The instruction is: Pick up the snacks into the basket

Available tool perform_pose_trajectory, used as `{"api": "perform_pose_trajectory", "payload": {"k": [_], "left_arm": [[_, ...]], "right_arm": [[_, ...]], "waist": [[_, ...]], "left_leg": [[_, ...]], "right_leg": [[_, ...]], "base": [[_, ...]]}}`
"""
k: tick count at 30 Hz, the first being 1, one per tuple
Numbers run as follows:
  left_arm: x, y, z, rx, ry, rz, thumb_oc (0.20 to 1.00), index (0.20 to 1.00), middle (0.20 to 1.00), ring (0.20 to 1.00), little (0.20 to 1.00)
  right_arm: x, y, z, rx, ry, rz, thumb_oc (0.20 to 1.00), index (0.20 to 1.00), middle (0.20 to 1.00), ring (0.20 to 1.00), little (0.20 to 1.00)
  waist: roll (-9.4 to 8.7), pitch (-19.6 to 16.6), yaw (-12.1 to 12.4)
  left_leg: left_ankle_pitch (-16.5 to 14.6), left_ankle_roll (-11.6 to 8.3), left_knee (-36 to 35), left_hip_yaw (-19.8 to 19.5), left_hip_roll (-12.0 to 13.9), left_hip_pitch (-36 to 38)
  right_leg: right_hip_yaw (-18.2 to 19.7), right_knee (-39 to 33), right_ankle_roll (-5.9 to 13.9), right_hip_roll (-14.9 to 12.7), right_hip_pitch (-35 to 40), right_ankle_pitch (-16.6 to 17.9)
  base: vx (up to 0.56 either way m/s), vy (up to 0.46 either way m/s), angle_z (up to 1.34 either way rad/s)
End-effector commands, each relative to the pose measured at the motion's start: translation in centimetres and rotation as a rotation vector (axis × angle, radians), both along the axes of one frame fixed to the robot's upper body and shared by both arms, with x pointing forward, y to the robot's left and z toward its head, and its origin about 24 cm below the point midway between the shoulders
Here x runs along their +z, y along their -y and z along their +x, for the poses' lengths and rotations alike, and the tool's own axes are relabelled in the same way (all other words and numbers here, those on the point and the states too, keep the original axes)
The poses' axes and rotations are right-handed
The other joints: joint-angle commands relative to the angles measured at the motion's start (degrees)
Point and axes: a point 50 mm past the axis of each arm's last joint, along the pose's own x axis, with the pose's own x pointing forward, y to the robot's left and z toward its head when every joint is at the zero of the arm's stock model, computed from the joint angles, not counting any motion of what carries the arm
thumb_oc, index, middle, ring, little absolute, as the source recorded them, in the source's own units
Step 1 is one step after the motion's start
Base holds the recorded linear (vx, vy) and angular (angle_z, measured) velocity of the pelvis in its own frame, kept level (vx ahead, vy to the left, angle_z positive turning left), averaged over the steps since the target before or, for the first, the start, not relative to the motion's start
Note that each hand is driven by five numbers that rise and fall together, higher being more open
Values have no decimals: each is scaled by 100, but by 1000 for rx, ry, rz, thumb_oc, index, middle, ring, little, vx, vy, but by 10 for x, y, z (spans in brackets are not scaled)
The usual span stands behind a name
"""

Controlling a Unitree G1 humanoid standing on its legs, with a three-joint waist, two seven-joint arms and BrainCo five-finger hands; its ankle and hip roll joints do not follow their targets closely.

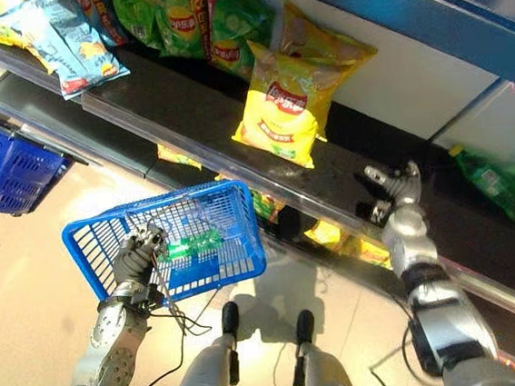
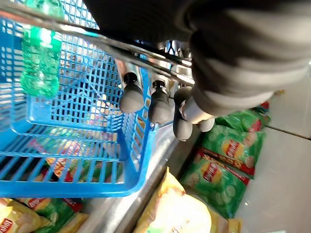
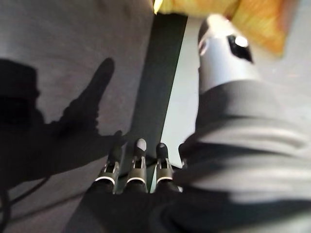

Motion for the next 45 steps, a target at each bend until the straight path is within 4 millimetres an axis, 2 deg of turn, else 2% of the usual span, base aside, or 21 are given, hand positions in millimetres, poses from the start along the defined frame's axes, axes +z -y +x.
{"api": "perform_pose_trajectory", "payload": {"k": [1, 11, 19, 31, 33, 36, 40, 45], "left_arm": [[84, 17, 0, -121, 442, -13, 200, 200, 200, 200, 200], [89, 19, -6, -139, 466, -16, 200, 200, 200, 200, 200], [97, 25, -9, -167, 503, -33, 200, 200, 200, 200, 200], [104, 34, -4, -194, 530, -55, 200, 200, 200, 200, 200], [106, 35, -3, -196, 539, -59, 200, 200, 200, 200, 200], [106, 33, -2, -172, 538, -78, 200, 200, 200, 200, 200], [105, 28, -2, -145, 530, -85, 200, 200, 200, 200, 200], [101, 24, -4, -122, 517, -91, 200, 200, 200, 200, 200]], "right_arm": [[39, 7, 11, 11, 93, -49, 1000, 1000, 1000, 1000, 1000], [74, 8, 23, 47, 99, -128, 1000, 1000, 1000, 1000, 1000], [95, 20, 24, -1, 122, -107, 1000, 1000, 1000, 1000, 1000], [102, 15, 27, 27, 157, -45, 1000, 1000, 1000, 1000, 1000], [103, 8, 29, 55, 190, -23, 1000, 1000, 1000, 1000, 1000], [100, -24, 35, 164, 285, 39, 1000, 1000, 1000, 1000, 1000], [95, -55, 35, 280, 346, 39, 1000, 1000, 1000, 1000, 1000], [89, -77, 28, 363, 403, 46, 1000, 1000, 1000, 1000, 1000]], "waist": [[180, -232, 217], [386, 124, 421], [548, 339, 594], [682, 436, 784], [677, 441, 779], [593, 460, 715], [478, 446, 602], [399, 459, 537]], "left_leg": [[-797, -150, 582, -226, -182, -10], [-553, -195, 441, -428, -202, -317], [-454, -220, 386, -590, -253, -523], [-330, -205, 249, -898, -342, -659], [-334, -204, 242, -921, -357, -653], [-400, -192, 267, -922, -354, -605], [-388, -176, 289, -884, -354, -635], [-431, -158, 345, -827, -354, -628]], "right_leg": [[-119, 722, 428, -314, -185, -150], [-316, 832, 390, -349, -456, -164], [-506, 960, 385, -399, -621, -188], [-804, 967, 388, -458, -602, -254], [-826, 957, 396, -460, -579, -259], [-803, 981, 404, -464, -522, -292], [-761, 933, 407, -462, -539, -227], [-700, 941, 417, -475, -536, -190]], "base": [[-35, -21, 14], [-15, -25, 16], [24, -33, 12], [24, -27, 13], [20, 3, 11], [26, 18, 8], [0, 0, 0], [-4, 38, 0]]}}
